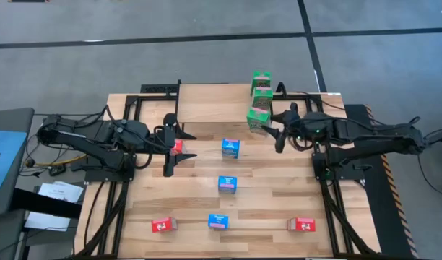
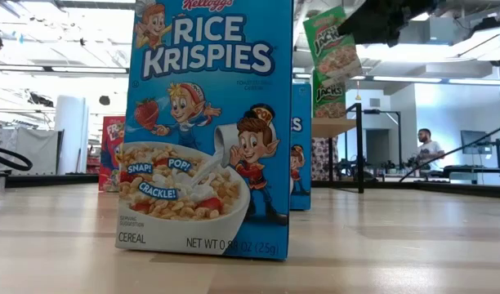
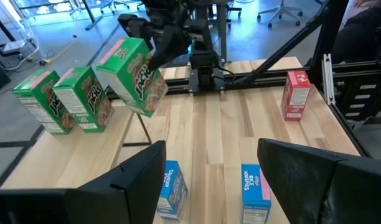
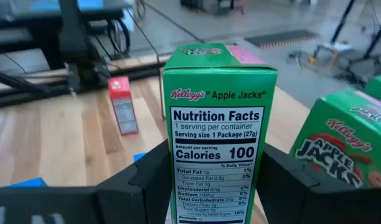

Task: Stack cereal on shelf
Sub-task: Put the green cereal box on the shelf aligned with the other green cereal box

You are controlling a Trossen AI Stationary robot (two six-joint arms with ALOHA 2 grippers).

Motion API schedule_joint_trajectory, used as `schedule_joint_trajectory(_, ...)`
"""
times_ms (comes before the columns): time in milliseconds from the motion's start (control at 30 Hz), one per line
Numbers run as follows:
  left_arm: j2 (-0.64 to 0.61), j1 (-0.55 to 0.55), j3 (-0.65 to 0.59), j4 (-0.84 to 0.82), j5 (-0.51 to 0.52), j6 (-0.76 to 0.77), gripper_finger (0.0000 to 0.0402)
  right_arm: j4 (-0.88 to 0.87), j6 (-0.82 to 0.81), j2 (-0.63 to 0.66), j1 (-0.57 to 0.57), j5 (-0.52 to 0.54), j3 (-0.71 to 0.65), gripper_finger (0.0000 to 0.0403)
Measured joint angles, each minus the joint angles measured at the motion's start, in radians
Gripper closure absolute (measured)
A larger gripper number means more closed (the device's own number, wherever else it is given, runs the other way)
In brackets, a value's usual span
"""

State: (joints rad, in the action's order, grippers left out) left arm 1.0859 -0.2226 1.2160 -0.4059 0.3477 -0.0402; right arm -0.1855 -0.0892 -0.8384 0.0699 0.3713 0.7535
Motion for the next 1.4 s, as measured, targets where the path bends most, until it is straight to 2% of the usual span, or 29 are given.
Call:
schedule_joint_trajectory(133, 0.000, 0.000, 0.000, 0.001, 0.000, 0.000, 0.0159, 0.131, 0.066, 0.056, 0.038, -0.078, -0.085, 0.0184)
schedule_joint_trajectory(367, 0.000, 0.000, 0.000, 0.001, 0.000, 0.001, 0.0159, 0.344, 0.148, 0.115, 0.164, -0.320, -0.208, 0.0184)
schedule_joint_trajectory(500, 0.000, 0.000, 0.000, 0.001, 0.000, 0.002, 0.0159, 0.358, 0.154, 0.109, 0.266, -0.420, -0.230, 0.0184)
schedule_joint_trajectory(700, 0.000, 0.000, 0.000, 0.001, 0.000, 0.003, 0.0159, 0.387, 0.151, 0.069, 0.421, -0.646, -0.231, 0.0184)
schedule_joint_trajectory(867, 0.000, 0.000, 0.000, 0.001, 0.000, 0.003, 0.0159, 0.392, 0.150, 0.047, 0.512, -0.761, -0.231, 0.0184)
schedule_joint_trajectory(1400, 0.000, 0.000, 0.000, 0.001, 0.000, 0.002, 0.0159, 0.412, 0.180, -0.119, 0.675, -0.872, -0.231, 0.0184)
